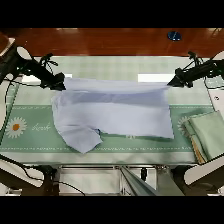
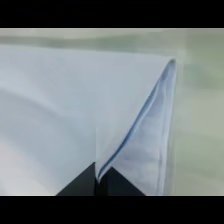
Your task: Fold the shirts.
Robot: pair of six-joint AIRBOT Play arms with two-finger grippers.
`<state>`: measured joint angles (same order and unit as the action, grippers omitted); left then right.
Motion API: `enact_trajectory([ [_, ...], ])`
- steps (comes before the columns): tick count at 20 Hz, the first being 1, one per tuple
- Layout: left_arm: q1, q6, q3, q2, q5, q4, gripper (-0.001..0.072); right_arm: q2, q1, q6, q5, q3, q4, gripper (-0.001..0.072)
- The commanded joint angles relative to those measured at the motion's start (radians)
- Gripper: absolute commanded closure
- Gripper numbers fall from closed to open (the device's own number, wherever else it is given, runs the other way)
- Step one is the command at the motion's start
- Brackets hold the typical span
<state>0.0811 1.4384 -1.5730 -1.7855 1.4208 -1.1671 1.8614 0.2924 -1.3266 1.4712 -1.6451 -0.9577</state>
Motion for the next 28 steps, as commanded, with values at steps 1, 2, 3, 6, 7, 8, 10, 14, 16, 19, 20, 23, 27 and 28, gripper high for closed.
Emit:
enact_trajectory([
  [1,-0.009,-0.016,0.047,-0.019,0.035,-0.034,0.0686,0.0,-0.016,-0.013,0.001,0.042,-0.061,0.0693],
  [2,-0.009,-0.013,0.047,-0.026,0.035,-0.033,0.0686,0.0,-0.016,-0.029,-0.014,0.045,-0.063,0.0693],
  [3,-0.009,-0.013,0.047,-0.032,0.035,-0.033,0.0686,0.0,-0.016,-0.036,-0.023,0.045,-0.064,0.0693],
  [6,-0.008,-0.013,0.045,-0.035,0.04,-0.033,0.0644,0.0,-0.016,-0.052,-0.027,0.045,-0.063,0.0557],
  [7,-0.006,-0.013,0.042,-0.034,0.063,-0.034,0.0432,-0.001,-0.016,-0.058,-0.015,0.045,-0.063,0.0298],
  [8,-0.003,-0.01,0.038,-0.033,0.095,-0.037,0.0207,-0.002,-0.015,-0.059,0.003,0.045,-0.066,0.0301],
  [10,0.011,-0.006,0.035,-0.016,0.158,-0.068,0.0198,-0.019,-0.013,-0.077,0.038,0.045,-0.106,0.0301],
  [14,0.087,-0.023,0.141,0.155,0.157,-0.092,0.0198,-0.198,0.012,-0.105,-0.042,0.178,-0.233,0.0302],
  [16,0.158,-0.032,0.311,0.3,0.104,-0.108,0.0198,-0.345,0.044,-0.086,-0.142,0.362,-0.2,0.0301],
  [19,0.299,-0.028,0.658,0.531,-0.01,-0.151,0.0198,-0.575,0.077,-0.01,-0.29,0.684,-0.036,0.0302],
  [20,0.348,-0.029,0.766,0.594,-0.061,-0.109,0.0199,-0.633,0.076,0.009,-0.333,0.771,0.023,0.0301],
  [23,0.468,-0.1,1.026,0.724,-0.143,0.077,0.0199,-0.738,0.072,0.067,-0.377,0.94,0.214,0.0301],
  [27,0.509,-0.172,1.183,0.76,-0.197,0.2,0.02,-0.764,0.072,0.09,-0.356,0.966,0.253,0.0302],
  [28,0.509,-0.21,1.212,0.759,-0.222,0.281,0.02,-0.764,0.072,0.089,-0.356,0.966,0.253,0.0302],
])
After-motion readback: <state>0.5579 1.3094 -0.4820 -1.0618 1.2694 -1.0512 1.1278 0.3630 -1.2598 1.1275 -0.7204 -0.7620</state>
